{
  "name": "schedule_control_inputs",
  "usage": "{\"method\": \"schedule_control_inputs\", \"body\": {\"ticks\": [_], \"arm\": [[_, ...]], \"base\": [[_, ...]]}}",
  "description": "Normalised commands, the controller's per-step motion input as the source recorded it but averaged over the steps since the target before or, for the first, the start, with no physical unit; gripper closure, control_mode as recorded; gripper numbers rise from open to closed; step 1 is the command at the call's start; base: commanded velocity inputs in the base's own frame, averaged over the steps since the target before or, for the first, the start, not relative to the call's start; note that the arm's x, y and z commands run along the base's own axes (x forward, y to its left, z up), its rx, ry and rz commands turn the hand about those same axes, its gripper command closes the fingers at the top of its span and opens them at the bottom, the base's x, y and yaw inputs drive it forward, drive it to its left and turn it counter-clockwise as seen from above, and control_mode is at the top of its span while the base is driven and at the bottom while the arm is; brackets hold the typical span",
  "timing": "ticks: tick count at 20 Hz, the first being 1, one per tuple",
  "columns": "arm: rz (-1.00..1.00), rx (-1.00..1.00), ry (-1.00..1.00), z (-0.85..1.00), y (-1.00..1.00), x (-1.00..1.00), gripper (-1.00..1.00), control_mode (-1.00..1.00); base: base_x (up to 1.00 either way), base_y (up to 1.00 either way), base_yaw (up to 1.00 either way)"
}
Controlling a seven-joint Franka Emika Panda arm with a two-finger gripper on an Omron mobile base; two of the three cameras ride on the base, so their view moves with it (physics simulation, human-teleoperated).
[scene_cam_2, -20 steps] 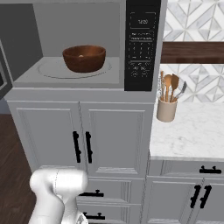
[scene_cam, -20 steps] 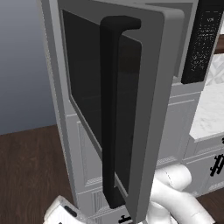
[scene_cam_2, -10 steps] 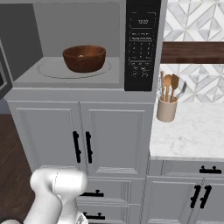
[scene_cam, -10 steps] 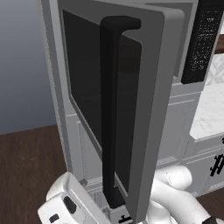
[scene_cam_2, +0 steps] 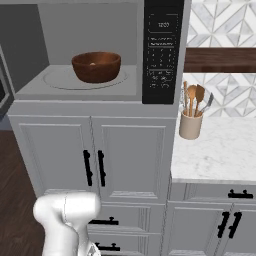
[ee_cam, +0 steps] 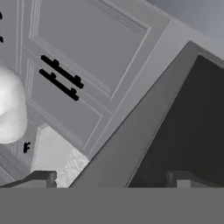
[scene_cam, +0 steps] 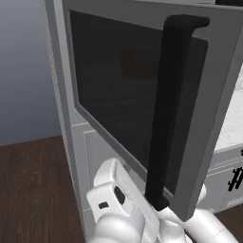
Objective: Pick the squash from the sink and place it in the bowl. Then pick the bowl and place it in the microwave. Then close the microwave door and press the start button.
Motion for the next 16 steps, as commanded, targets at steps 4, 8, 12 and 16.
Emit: {"method": "schedule_control_inputs", "body": {"ticks": [4, 8, 12, 16], "arm": [[0.0, 0.03, -0.16, 0.41, -0.98, 0.6, -1.0, -1.0], [-0.01, 0.01, -0.1, 0.32, -0.81, 0.94, -1.0, -1.0], [-0.01, 0.0, -0.07, 0.32, -0.66, 1.0, -1.0, -1.0], [0.0, 0.01, -0.02, 0.39, -0.6, 1.0, -1.0, -1.0]], "base": [[0.0, 0.0, 0.0], [0.0, 0.0, 0.0], [0.0, 0.0, 0.0], [0.0, 0.0, 0.0]]}}
